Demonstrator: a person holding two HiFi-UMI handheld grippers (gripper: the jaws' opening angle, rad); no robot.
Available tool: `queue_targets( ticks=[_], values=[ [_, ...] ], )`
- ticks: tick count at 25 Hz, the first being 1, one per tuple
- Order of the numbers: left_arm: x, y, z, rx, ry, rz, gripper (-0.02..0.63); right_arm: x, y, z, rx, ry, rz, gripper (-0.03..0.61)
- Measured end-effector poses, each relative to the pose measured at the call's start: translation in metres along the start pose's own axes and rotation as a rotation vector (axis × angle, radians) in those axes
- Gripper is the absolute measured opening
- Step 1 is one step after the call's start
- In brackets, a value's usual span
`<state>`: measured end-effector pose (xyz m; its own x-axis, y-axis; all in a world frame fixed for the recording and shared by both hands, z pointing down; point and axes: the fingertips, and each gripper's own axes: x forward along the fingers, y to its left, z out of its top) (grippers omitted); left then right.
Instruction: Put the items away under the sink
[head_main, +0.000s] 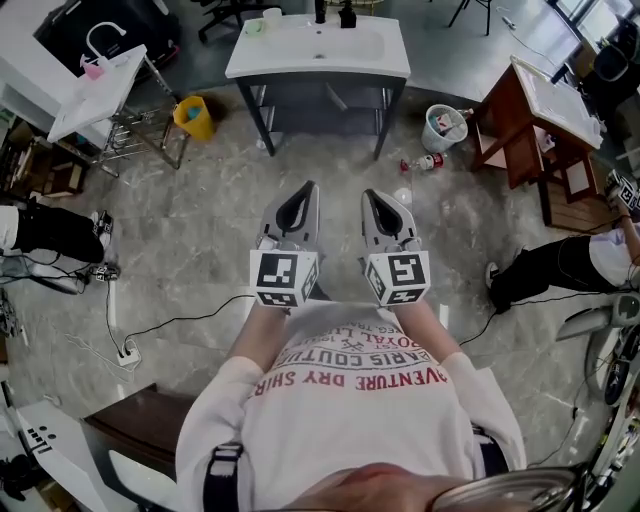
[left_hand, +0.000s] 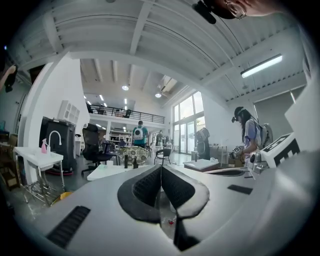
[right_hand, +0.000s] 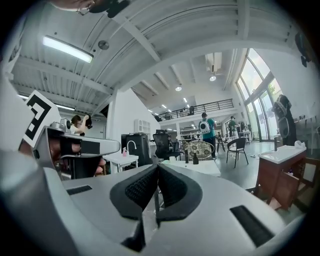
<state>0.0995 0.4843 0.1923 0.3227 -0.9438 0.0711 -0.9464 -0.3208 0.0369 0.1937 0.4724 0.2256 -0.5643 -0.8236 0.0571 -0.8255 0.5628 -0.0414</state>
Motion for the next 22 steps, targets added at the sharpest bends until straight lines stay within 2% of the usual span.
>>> queue_targets(
  ticks=[11,16,22],
  values=[
    [0.123,0.151,0.021,-0.017,0.003,-0.081,0.023,0.189,-0.016,0.024,-0.043,0.003,-0.113,0.025],
    [0.158,0.214,0.017,-0.035,0.018,-0.071,0.023,0.258,-0.009,0.025,-0.035,0.013,-0.121,0.025],
    [0.191,0.254,0.002,-0.072,0.053,-0.055,0.023,0.317,-0.016,0.014,-0.024,0.047,-0.103,0.025]
  ],
)
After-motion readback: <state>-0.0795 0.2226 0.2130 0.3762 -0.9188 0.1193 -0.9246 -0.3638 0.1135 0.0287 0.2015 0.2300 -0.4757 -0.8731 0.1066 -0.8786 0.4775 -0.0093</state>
